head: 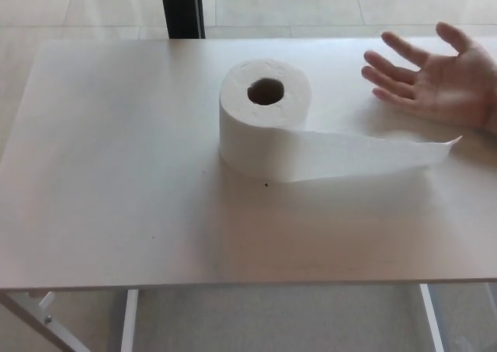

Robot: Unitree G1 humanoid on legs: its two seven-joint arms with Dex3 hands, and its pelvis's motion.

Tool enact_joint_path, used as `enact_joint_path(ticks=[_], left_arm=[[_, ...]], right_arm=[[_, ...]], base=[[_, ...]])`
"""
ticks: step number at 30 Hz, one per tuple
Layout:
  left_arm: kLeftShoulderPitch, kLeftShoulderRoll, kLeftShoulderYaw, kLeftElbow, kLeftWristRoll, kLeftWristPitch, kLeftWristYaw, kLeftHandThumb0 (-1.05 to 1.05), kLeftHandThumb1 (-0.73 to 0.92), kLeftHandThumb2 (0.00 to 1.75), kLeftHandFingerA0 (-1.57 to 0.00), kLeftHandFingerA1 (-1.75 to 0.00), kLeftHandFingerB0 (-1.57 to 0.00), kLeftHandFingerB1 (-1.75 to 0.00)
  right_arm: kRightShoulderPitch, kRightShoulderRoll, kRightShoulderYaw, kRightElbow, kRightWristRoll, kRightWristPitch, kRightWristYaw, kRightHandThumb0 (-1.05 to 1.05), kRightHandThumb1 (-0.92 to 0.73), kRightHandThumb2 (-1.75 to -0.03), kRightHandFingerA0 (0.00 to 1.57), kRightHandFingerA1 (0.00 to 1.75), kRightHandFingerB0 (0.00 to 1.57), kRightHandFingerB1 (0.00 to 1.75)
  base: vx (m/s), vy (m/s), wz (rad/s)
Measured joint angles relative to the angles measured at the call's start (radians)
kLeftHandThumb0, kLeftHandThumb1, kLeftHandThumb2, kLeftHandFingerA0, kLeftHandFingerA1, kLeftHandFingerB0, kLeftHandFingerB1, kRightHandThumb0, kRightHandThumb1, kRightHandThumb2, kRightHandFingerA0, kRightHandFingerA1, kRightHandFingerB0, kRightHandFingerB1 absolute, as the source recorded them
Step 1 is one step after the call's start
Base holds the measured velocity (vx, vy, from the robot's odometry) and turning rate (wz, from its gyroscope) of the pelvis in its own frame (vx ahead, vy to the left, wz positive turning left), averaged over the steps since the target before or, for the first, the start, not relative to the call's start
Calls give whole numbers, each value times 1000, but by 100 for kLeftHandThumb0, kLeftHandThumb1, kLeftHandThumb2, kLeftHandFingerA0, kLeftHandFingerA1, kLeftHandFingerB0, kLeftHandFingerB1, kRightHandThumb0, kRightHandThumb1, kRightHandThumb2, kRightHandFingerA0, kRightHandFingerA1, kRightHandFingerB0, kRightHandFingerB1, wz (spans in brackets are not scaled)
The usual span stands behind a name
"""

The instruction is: A toilet paper roll is kept in the middle of the desk infront of the robot. The robot places its left hand on the top of the toilet paper roll to hold it still and uses its right hand to tear off a piece of toilet paper from it and hands the paper to a person

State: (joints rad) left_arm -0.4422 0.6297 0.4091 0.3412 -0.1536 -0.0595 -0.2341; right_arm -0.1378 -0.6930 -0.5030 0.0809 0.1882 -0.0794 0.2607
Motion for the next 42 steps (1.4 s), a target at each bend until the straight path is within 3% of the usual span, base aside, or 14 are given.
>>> enact_joint_path(ticks=[7, 13, 27, 29, 30, 31, 34, 42], left_arm=[[-90, -21, -152, -217, 34, 40, -5, -53, 70, 61, -49, -49, -47, -46], [-137, -24, -329, -404, 109, 85, -11, -56, 70, 62, -50, -55, -48, -48], [-141, -66, -558, -499, 293, 132, 7, -52, 68, 60, -52, -52, -47, -44], [-141, -78, -591, -496, 323, 132, 16, -55, 71, 61, -44, -50, -41, -41], [-141, -82, -603, -494, 334, 132, 19, -58, 55, 98, -39, -63, -27, -52], [-141, -84, -615, -493, 346, 132, 23, -62, 78, 64, -34, -50, -34, -37], [-145, -89, -655, -484, 387, 132, 33, -60, 76, 63, -35, -50, -37, -38], [-230, -94, -751, -405, 495, 132, 51, -59, 78, 63, -30, -55, -35, -40]], right_arm=[[-92, 48, 153, -182, -6, 55, 1, -54, -64, -59, 55, 52, 49, 39], [-178, 56, 345, -295, -64, 116, 7, -51, -64, -60, 63, 54, 53, 40], [-248, 61, 582, -285, -218, 169, 11, -39, -59, -57, 63, 66, 62, 48], [-248, 62, 604, -275, -236, 169, 10, -40, -60, -57, 63, 66, 62, 48], [-248, 62, 614, -272, -243, 168, 10, -41, -60, -58, 66, 65, 63, 48], [-248, 62, 622, -268, -251, 168, 10, -40, -60, -58, 66, 61, 62, 47], [-248, 62, 647, -251, -275, 168, 10, -42, -60, -58, 67, 64, 62, 46], [-248, 62, 692, -206, -335, 169, 10, -41, -60, -58, 60, 51, 65, 45]], base=[[0, 0, 0], [0, 0, 0], [0, 0, 0], [0, 0, 0], [0, 0, 0], [0, 0, 0], [0, 0, 0], [0, 0, 0]])
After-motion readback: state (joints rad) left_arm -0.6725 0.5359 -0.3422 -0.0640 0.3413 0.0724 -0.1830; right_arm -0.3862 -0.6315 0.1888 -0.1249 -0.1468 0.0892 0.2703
